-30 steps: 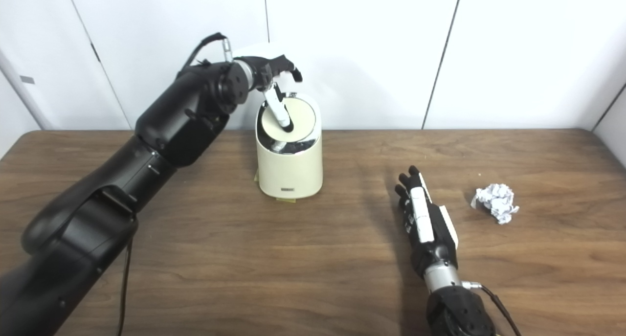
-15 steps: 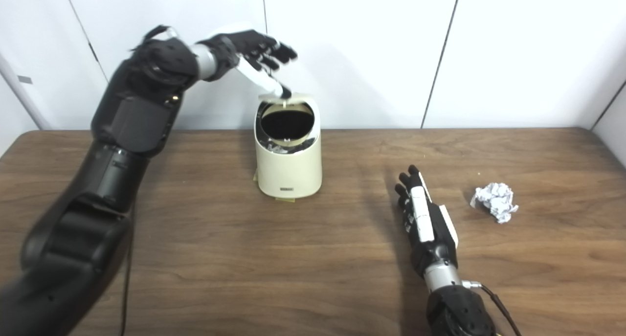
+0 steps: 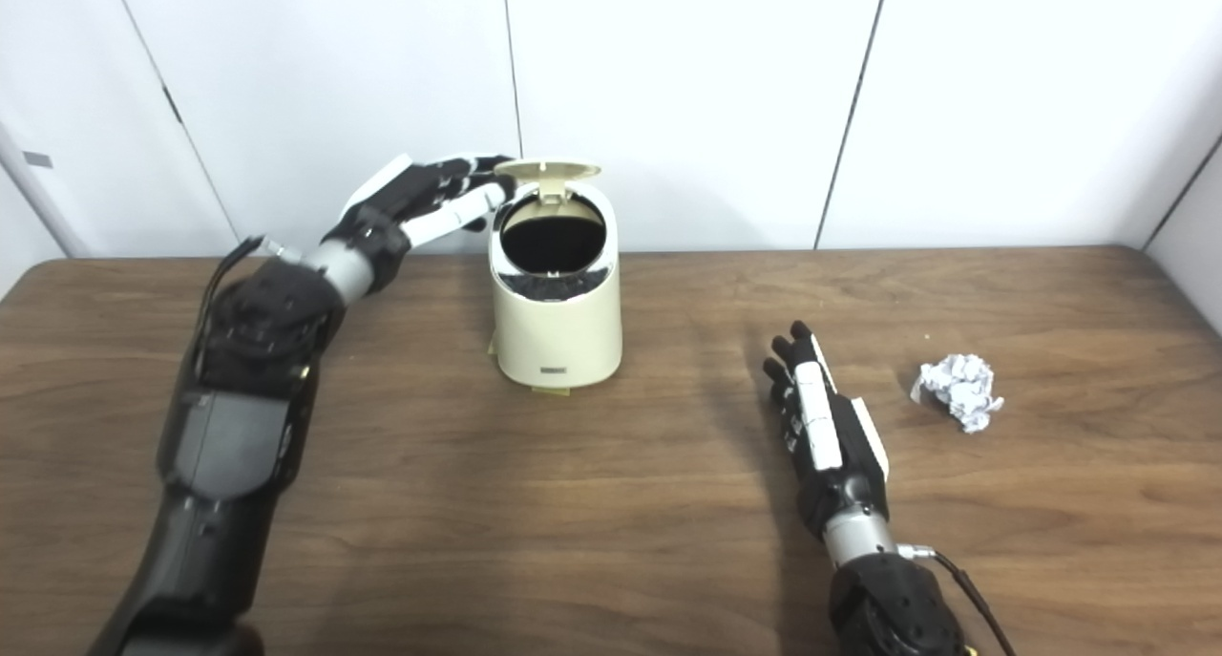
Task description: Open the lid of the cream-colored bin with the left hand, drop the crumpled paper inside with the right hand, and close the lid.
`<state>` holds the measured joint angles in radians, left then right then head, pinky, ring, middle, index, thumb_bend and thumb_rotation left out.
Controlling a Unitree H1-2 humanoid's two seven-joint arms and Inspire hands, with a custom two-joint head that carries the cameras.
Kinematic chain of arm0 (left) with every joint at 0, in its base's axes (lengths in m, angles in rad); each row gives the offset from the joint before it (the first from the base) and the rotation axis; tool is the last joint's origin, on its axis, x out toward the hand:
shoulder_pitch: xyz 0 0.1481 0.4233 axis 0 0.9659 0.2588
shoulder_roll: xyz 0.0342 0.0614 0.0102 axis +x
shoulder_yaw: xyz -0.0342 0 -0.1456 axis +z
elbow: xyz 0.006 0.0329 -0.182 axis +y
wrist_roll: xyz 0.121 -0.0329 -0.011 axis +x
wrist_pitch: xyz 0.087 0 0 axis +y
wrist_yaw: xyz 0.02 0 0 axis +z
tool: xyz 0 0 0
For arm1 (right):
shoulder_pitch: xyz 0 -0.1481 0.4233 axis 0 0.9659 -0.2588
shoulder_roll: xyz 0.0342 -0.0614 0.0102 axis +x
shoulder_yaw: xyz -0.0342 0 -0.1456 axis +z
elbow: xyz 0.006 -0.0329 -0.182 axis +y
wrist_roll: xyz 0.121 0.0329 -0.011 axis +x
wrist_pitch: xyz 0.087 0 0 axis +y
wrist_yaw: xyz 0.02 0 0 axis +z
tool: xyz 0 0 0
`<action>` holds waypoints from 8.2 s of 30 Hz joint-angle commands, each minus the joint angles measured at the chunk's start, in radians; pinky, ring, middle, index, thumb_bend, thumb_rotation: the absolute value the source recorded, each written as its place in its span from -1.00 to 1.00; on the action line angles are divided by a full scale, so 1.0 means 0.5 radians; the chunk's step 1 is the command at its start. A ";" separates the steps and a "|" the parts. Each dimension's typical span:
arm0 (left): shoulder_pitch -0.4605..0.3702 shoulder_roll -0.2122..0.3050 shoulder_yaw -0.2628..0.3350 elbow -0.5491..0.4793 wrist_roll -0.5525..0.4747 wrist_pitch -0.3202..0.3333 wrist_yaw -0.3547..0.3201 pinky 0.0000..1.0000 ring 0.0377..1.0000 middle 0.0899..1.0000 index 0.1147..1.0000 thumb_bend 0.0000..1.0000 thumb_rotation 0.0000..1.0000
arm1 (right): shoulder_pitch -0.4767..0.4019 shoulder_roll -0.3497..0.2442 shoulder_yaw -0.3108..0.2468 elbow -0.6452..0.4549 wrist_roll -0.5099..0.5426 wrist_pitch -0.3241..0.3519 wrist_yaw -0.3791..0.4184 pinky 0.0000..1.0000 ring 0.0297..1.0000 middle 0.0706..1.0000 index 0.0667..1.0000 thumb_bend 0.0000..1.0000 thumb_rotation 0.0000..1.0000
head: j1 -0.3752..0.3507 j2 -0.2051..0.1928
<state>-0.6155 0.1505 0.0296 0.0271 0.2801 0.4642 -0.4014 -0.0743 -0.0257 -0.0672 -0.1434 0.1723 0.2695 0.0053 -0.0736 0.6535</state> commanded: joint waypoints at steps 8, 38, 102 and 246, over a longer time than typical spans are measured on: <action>0.238 -0.106 0.065 -0.243 -0.146 -0.254 0.415 0.82 0.85 0.88 0.89 -0.29 0.51 | -0.030 -0.049 -0.015 -0.041 0.015 -0.022 0.032 1.00 0.88 0.90 1.00 0.23 0.77 | 0.009 0.004; 0.675 -0.241 0.163 -0.367 -0.574 -0.312 0.683 0.90 0.91 0.92 0.95 -0.04 0.89 | -0.087 -0.169 -0.030 -0.119 -0.098 0.007 0.029 0.91 0.88 0.90 1.00 0.19 0.53 | -0.005 0.002; 0.758 -0.087 0.197 -0.478 -0.830 -0.122 0.700 1.00 0.98 0.97 1.00 -0.11 0.72 | -0.477 -1.128 -0.135 0.010 -1.512 0.394 0.346 0.39 0.63 0.73 0.75 0.89 -0.81 | -0.873 -0.058; 0.820 -0.181 -0.030 -0.362 -0.582 -0.325 0.751 1.00 1.00 0.94 0.98 -0.10 0.64 | -1.033 -0.236 0.551 -0.241 -1.756 0.136 0.333 -0.34 -0.26 -0.05 -0.04 -0.01 -1.00 | 0.096 -0.105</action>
<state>-0.1818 0.0575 0.0190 -0.1446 -0.0237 0.3346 -0.0313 -0.5390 -0.1501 0.2157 -0.2534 -0.7117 0.3811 0.2003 -0.0245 0.5998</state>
